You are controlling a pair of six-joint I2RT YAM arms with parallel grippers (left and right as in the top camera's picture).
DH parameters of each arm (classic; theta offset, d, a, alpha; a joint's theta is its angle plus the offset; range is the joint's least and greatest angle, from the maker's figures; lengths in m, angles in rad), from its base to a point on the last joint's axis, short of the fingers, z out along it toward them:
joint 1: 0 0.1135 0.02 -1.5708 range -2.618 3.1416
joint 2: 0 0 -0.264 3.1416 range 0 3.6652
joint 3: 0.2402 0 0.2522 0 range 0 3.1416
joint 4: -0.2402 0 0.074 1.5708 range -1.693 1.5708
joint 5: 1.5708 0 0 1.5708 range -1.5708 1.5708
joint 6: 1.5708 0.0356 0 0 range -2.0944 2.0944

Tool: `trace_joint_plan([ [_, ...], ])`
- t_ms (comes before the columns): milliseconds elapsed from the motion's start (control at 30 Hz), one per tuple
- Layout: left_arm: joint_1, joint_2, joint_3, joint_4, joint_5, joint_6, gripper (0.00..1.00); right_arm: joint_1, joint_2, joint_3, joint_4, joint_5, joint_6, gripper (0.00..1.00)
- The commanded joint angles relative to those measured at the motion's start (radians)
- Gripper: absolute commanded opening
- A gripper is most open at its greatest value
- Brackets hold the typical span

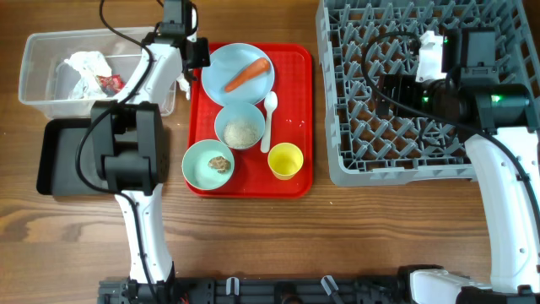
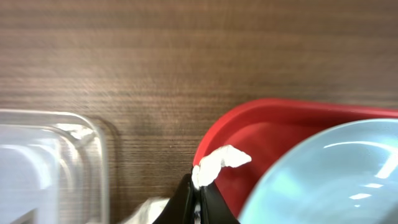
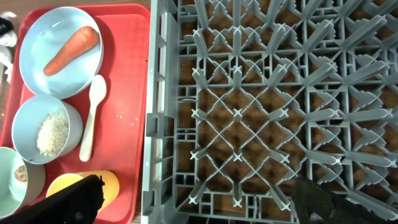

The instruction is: Sort waste into correct bins and load items into the dishwasher rack

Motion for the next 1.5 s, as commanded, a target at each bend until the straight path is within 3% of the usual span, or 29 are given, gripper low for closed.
trace_joint_plan([
  [0, -0.003, -0.143, -0.003, 0.001, 0.012, 0.004, 0.04, -0.004, 0.008, 0.014, 0.005, -0.016, 0.012, 1.0],
  [433, -0.001, -0.434, -0.003, -0.08, 0.022, -0.029, 0.04, -0.004, 0.008, 0.013, 0.005, -0.016, 0.012, 1.0],
  [567, 0.02, -0.486, -0.003, -0.144, -0.083, -0.029, 0.04, -0.004, 0.008, 0.013, 0.005, -0.016, 0.013, 1.0],
  [700, 0.087, -0.467, -0.005, -0.193, -0.18, -0.019, 0.04, -0.004, 0.008, 0.014, 0.007, -0.016, 0.013, 1.0],
  [1000, 0.25, -0.295, -0.005, -0.172, -0.108, -0.019, 0.04, -0.004, 0.008, 0.014, 0.007, -0.017, 0.015, 1.0],
  [1033, 0.259, -0.274, -0.005, -0.172, -0.091, -0.021, 0.1, -0.004, 0.008, 0.013, 0.006, -0.017, 0.016, 1.0],
  [1067, 0.263, -0.261, -0.005, -0.175, -0.079, -0.023, 0.42, -0.004, 0.008, 0.014, 0.006, -0.017, 0.016, 1.0],
  [1167, 0.261, -0.248, -0.005, -0.181, -0.058, -0.023, 0.88, -0.004, 0.008, 0.014, 0.006, -0.017, 0.015, 1.0],
  [1233, 0.251, -0.263, -0.004, -0.18, -0.058, -0.022, 0.99, -0.004, 0.008, 0.013, 0.006, -0.017, 0.015, 1.0],
  [1467, 0.216, -0.388, -0.004, -0.193, -0.046, -0.022, 1.0, -0.004, 0.008, 0.014, 0.006, -0.017, 0.016, 1.0],
])
